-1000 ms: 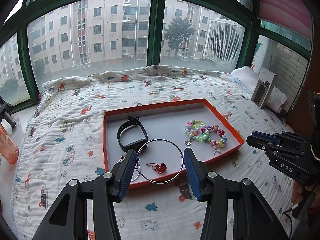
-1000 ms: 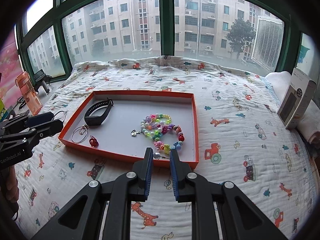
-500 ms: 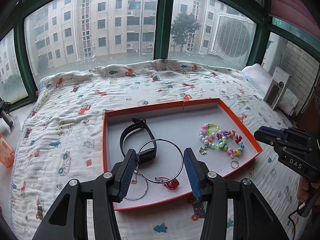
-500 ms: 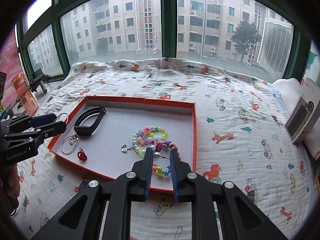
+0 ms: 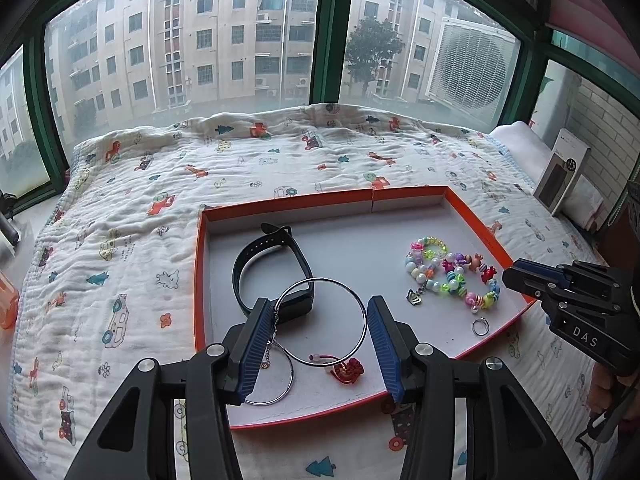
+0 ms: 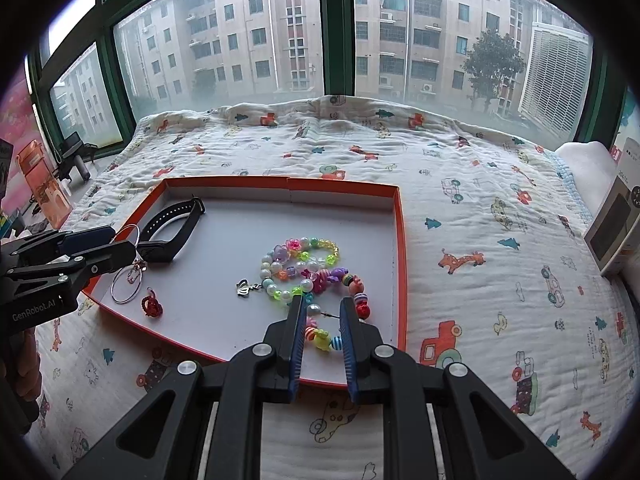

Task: Organize jewelry
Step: 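Carry the hoop and earring over the tray and lower them, then open both tools to release the hoop and earring in the tray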

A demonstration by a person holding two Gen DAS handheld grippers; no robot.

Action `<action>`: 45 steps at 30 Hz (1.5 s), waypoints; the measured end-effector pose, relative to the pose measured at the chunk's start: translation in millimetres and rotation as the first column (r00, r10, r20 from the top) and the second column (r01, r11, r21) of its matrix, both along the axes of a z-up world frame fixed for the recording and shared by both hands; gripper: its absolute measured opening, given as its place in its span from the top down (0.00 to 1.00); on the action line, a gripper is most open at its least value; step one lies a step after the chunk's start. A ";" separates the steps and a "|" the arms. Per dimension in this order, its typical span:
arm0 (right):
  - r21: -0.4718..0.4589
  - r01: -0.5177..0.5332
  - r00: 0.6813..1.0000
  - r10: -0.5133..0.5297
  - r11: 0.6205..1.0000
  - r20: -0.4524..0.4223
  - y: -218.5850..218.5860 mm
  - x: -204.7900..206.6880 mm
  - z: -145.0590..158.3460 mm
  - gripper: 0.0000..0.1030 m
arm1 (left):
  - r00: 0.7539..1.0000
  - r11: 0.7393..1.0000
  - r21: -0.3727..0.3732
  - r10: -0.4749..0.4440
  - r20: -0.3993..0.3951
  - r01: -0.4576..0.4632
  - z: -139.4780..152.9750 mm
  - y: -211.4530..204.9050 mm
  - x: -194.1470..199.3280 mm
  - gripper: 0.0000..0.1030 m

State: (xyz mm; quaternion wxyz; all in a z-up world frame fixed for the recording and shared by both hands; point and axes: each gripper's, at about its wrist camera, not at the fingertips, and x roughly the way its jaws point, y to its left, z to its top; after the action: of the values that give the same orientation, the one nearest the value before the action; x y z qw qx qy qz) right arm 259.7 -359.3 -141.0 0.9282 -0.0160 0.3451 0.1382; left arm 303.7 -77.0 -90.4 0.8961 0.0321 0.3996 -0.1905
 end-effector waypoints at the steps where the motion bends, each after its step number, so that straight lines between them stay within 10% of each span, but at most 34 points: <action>1: 0.000 0.001 1.000 -0.001 1.000 0.003 -0.1 -0.2 0.4 0.81 | 1.000 1.000 0.001 0.000 0.001 0.000 0.0 -0.1 0.1 0.49; 45: 0.034 -0.013 1.000 0.014 0.999 -0.021 4.9 -6.3 3.2 0.77 | 0.999 1.000 -0.013 0.025 -0.027 -0.025 11.1 4.7 -9.8 0.39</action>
State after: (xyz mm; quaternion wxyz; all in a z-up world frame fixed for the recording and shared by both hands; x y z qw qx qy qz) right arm 253.5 -354.4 -137.8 0.9237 -0.0013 0.3523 0.1505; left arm 293.9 -72.3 -79.4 0.8932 0.0186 0.4107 -0.1823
